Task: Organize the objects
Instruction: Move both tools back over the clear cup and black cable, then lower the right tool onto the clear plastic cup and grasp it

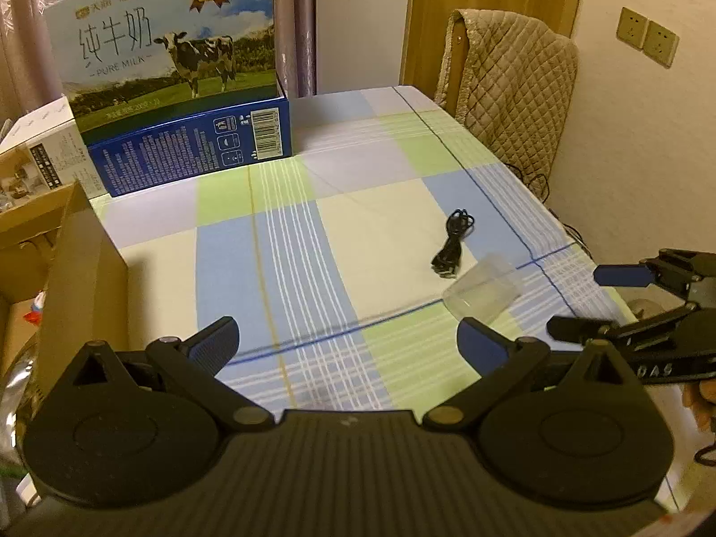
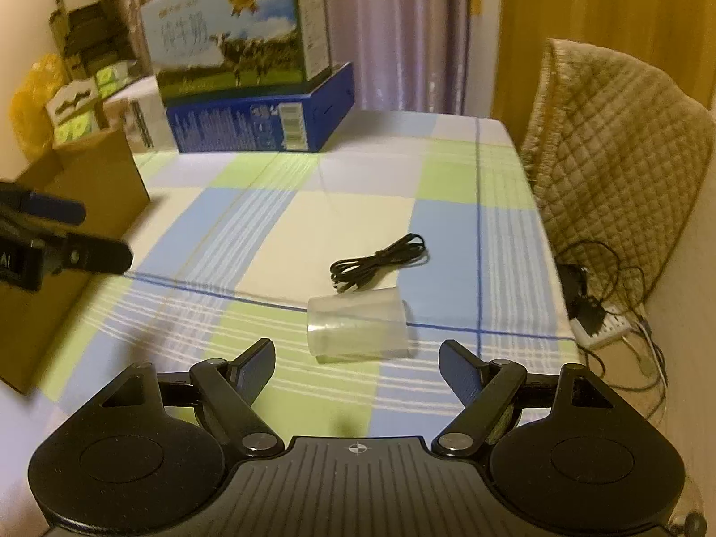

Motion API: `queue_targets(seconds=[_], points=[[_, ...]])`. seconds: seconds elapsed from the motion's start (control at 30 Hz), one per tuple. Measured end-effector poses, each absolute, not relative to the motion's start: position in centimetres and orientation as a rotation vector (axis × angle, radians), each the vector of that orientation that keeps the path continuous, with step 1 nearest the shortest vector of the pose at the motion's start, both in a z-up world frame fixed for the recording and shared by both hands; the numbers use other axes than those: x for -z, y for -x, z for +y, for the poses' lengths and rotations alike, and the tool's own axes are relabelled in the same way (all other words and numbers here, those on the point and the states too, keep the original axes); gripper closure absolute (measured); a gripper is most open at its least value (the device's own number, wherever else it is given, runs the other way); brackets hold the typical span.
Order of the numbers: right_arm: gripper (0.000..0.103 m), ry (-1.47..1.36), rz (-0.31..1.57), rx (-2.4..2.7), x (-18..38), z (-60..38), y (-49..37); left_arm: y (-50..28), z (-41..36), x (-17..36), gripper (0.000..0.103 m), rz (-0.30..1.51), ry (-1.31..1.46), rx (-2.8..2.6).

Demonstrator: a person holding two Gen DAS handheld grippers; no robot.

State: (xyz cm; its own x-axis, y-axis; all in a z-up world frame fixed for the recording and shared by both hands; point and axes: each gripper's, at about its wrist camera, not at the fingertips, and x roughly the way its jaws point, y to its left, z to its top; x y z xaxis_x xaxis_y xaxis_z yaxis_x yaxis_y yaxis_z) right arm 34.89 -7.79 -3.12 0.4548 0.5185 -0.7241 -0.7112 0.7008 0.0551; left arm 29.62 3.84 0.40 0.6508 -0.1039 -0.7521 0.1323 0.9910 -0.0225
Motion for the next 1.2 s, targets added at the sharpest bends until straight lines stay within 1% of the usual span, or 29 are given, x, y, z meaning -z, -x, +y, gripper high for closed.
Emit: queue_targets(seconds=[0.27, 0.57, 0.67, 0.9, 1.2], points=[[0.025, 0.340, 0.782, -0.818, 6.8, -5.0, -36.3, -31.8, 3.8, 1.6, 0.001, 0.862, -0.026, 0.132], [0.025, 0.366, 0.776, -0.803, 9.3, -3.3, -37.9, -33.0, 3.8, 3.2, 0.001, 0.878, -0.030, 0.130], [0.025, 0.386, 0.775, -0.802, 9.8, -3.1, -38.1, -33.5, 3.7, 3.5, 0.001, 0.880, -0.029, 0.133], [0.025, 0.492, 0.665, -0.825, 10.1, -2.9, -38.0, -34.0, 3.6, 3.9, 0.001, 0.884, -0.030, 0.141], [0.027, 0.534, 0.684, -0.897, 10.6, -2.4, -38.6, -34.7, 3.4, 4.2, 0.001, 0.893, -0.021, 0.147]])
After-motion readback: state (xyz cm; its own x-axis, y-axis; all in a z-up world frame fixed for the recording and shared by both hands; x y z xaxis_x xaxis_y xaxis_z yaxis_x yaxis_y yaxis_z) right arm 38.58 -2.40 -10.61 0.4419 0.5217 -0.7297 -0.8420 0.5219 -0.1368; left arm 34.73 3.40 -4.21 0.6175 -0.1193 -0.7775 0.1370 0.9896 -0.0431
